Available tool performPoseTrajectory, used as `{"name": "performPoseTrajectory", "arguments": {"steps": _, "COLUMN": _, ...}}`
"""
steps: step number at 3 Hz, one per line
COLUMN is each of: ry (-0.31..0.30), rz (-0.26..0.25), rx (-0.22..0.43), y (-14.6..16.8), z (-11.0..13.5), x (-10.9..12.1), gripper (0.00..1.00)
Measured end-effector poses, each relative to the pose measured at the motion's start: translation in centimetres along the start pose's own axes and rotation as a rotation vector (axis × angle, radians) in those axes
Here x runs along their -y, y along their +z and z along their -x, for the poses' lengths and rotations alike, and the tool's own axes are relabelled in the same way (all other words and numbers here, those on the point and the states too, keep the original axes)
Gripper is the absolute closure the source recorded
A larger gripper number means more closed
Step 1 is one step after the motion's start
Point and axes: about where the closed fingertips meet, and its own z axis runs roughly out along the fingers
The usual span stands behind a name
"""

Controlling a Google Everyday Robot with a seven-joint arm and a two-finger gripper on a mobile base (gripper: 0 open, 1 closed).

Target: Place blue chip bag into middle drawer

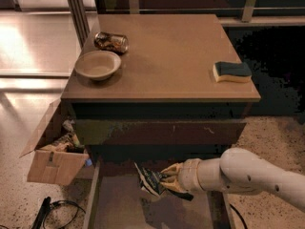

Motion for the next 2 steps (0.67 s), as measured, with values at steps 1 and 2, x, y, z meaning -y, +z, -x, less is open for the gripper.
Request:
{"name": "performPoseTrajectory", "arguments": {"steps": 1, "ry": 0.037, "rz": 0.038, "rx": -0.009, "y": 2.9, "z": -2.2, "x": 0.6, "gripper": 1.0}}
{"name": "performPoseTrajectory", "arguments": {"steps": 2, "ry": 0.042, "rz": 0.057, "rx": -0.034, "y": 5.5, "z": -4.4, "x": 1.3, "gripper": 1.0}}
